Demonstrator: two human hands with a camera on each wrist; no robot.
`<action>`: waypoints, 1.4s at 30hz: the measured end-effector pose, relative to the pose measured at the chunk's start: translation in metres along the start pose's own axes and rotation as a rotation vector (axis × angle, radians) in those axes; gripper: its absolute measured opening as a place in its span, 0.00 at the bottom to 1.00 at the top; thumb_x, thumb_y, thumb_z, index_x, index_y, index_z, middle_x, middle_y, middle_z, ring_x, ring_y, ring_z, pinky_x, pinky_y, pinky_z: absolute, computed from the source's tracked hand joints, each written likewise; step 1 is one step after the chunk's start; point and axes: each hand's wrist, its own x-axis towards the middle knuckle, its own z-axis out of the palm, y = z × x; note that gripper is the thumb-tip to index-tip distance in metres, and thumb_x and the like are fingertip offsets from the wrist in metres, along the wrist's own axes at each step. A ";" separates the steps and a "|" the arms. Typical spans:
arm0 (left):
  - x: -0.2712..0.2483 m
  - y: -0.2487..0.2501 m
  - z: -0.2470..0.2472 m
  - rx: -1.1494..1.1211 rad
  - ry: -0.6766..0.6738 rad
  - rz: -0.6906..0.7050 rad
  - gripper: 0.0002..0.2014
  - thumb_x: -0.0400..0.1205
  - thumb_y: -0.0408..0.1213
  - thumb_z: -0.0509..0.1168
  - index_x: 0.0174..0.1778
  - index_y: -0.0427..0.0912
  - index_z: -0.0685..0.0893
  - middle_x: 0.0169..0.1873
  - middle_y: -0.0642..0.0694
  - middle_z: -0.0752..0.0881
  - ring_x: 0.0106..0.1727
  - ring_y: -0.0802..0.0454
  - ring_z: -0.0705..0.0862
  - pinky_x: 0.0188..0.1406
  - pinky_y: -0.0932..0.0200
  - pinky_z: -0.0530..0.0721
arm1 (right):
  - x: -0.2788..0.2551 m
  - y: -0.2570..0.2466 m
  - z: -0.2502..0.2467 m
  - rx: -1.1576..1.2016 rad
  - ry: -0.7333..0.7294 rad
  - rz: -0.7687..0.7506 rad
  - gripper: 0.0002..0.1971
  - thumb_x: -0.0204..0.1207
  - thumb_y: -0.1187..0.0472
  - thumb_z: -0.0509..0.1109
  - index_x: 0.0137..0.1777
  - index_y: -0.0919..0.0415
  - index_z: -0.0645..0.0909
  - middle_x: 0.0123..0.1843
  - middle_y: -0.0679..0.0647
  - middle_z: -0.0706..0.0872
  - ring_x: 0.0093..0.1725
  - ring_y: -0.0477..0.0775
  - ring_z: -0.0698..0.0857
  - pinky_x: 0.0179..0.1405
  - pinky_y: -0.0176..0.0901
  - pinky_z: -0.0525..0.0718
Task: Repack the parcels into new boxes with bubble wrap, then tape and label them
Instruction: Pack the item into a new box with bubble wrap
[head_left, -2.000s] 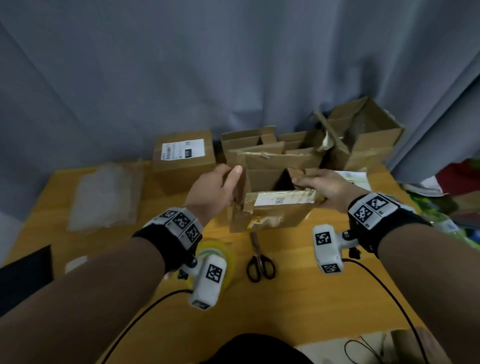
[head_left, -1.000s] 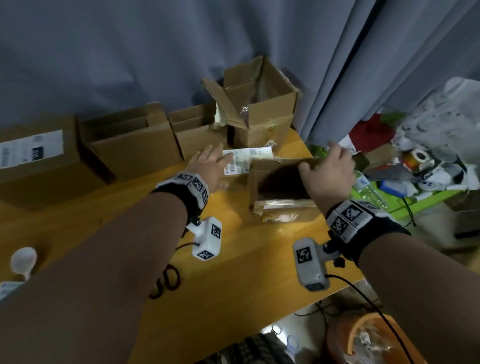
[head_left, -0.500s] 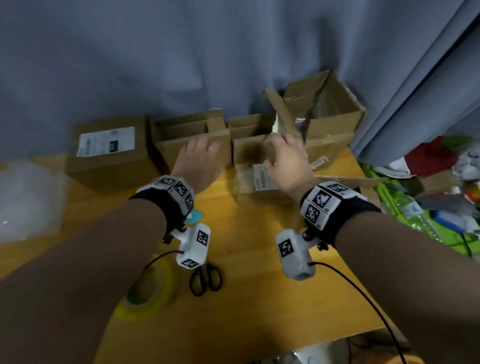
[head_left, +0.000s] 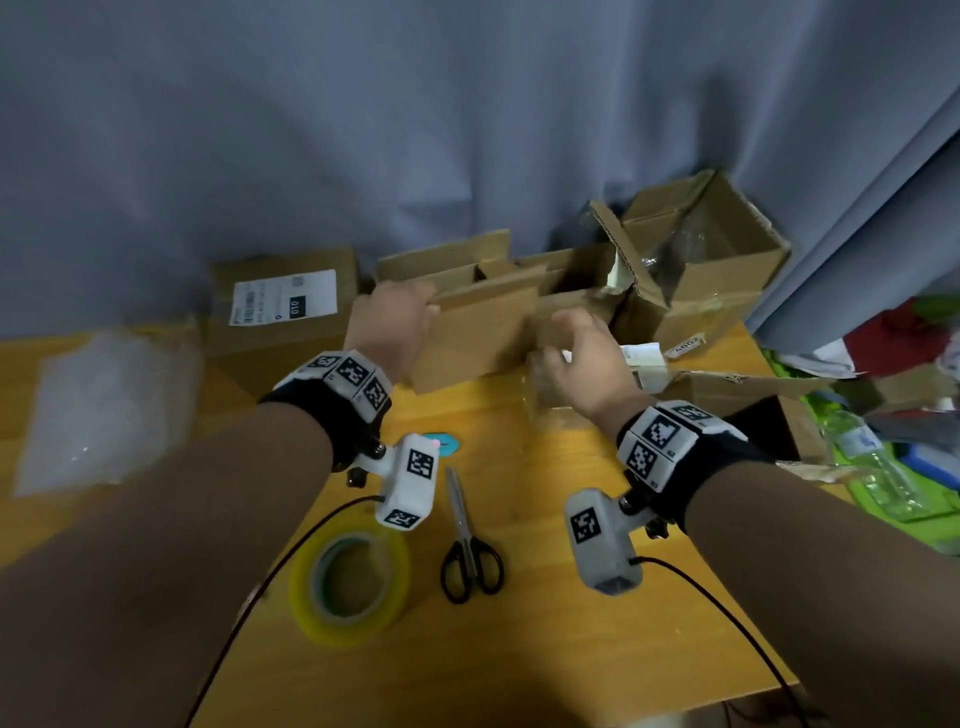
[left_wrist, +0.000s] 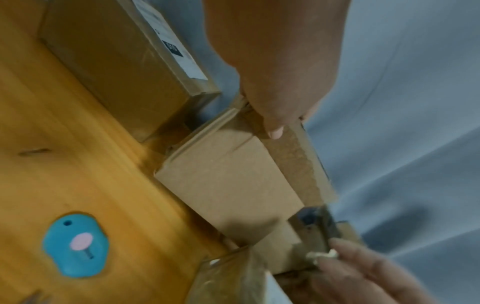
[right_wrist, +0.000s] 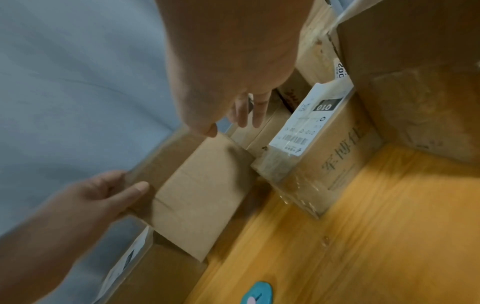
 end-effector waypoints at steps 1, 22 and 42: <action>-0.001 -0.003 -0.011 -0.079 0.053 -0.007 0.10 0.86 0.38 0.55 0.53 0.39 0.80 0.50 0.38 0.85 0.55 0.38 0.80 0.51 0.47 0.77 | 0.000 -0.004 -0.001 0.027 0.022 -0.015 0.21 0.80 0.60 0.65 0.73 0.61 0.71 0.71 0.60 0.73 0.68 0.60 0.77 0.70 0.49 0.73; -0.165 -0.129 -0.073 -0.055 -0.258 -0.138 0.13 0.85 0.39 0.61 0.61 0.39 0.83 0.55 0.41 0.86 0.55 0.45 0.82 0.47 0.60 0.72 | -0.048 -0.115 0.081 0.465 -0.424 0.054 0.27 0.81 0.32 0.48 0.72 0.46 0.70 0.66 0.49 0.77 0.63 0.52 0.76 0.71 0.60 0.75; -0.150 -0.158 -0.024 -0.238 -0.319 -0.003 0.15 0.86 0.40 0.59 0.65 0.41 0.83 0.60 0.44 0.83 0.61 0.49 0.80 0.62 0.57 0.75 | -0.036 -0.134 0.125 -0.167 -0.366 0.076 0.26 0.80 0.51 0.64 0.78 0.53 0.69 0.74 0.55 0.76 0.72 0.59 0.75 0.64 0.43 0.73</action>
